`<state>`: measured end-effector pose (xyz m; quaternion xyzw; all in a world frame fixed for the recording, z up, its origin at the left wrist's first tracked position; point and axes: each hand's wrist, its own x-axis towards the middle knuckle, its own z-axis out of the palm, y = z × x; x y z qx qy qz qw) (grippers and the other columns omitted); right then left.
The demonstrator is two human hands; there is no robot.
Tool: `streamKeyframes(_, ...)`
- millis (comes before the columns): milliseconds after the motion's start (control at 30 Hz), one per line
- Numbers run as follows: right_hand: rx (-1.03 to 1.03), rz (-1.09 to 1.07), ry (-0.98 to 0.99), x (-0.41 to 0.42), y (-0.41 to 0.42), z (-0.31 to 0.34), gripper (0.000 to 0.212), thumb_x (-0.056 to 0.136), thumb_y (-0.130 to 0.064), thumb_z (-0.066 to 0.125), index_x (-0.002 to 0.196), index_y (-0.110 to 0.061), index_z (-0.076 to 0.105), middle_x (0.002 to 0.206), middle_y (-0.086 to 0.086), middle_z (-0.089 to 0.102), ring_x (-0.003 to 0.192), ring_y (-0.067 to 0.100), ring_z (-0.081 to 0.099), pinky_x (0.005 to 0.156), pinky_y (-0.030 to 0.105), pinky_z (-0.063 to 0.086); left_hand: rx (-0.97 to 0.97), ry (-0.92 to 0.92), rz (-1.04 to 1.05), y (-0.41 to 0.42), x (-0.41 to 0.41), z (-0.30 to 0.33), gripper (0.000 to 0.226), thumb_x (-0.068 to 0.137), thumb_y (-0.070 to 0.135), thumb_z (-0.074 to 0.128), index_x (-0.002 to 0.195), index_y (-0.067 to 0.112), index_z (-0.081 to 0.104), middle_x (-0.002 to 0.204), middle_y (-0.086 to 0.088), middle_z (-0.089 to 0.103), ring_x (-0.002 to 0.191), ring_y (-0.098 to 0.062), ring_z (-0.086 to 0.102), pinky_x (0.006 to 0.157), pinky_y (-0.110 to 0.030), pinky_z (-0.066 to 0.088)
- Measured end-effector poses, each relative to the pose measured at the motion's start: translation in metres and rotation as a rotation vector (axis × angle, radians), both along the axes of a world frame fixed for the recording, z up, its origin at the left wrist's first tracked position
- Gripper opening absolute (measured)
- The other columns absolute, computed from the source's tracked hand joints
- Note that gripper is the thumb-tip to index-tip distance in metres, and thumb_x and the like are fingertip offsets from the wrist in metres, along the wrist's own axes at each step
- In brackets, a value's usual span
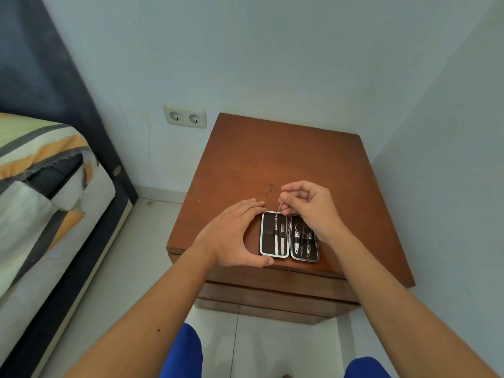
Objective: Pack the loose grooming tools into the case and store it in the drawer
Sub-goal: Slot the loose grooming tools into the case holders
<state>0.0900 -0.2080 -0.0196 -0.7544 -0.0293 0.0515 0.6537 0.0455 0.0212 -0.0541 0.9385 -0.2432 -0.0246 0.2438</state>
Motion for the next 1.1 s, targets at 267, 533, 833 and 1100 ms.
streamKeyframes(267, -0.178, 0.085, -0.029, -0.004, 0.005, -0.015, 0.015, 0.093, -0.006, 0.077, 0.105, -0.013, 0.072, 0.085, 0.009, 0.079, 0.068, 0.015, 0.068, 0.066, 0.027, 0.056, 0.007, -0.001, -0.002, 0.000, 0.001, 0.001, 0.123, 0.066, 0.090, 0.070, 0.162, 0.023, 0.033, 0.171, 0.010, 0.028, 0.158, -0.006, 0.016, 0.130, -0.033, 0.015)
streamKeyframes(533, -0.249, 0.111, -0.028, 0.001, 0.006, -0.016, 0.013, 0.093, -0.007, 0.077, 0.102, -0.013, 0.072, 0.087, 0.008, 0.081, 0.070, 0.012, 0.069, 0.064, 0.026, 0.055, 0.006, -0.003, -0.001, 0.000, 0.001, 0.001, 0.122, 0.066, 0.089, 0.070, 0.162, 0.023, 0.034, 0.170, 0.010, 0.029, 0.158, -0.006, 0.016, 0.130, -0.032, 0.015)
streamKeyframes(833, -0.349, 0.121, -0.073, 0.001, 0.010, -0.014, 0.012, 0.090, -0.009, 0.081, 0.097, -0.014, 0.073, 0.080, 0.003, 0.079, 0.064, 0.006, 0.067, 0.059, 0.023, 0.054, -0.013, -0.003, 0.004, 0.000, -0.001, 0.002, 0.122, 0.065, 0.088, 0.072, 0.161, 0.023, 0.035, 0.170, 0.010, 0.030, 0.158, -0.006, 0.017, 0.130, -0.033, 0.015)
streamKeyframes(1100, -0.580, 0.156, -0.208, -0.003, 0.010, -0.009, 0.019, 0.084, -0.020, 0.087, 0.100, -0.022, 0.077, 0.087, -0.007, 0.074, 0.072, 0.006, 0.064, 0.075, 0.023, 0.055, -0.009, 0.005, 0.004, 0.000, 0.000, 0.002, 0.123, 0.065, 0.088, 0.071, 0.162, 0.023, 0.034, 0.170, 0.011, 0.028, 0.158, -0.005, 0.016, 0.130, -0.036, 0.018)
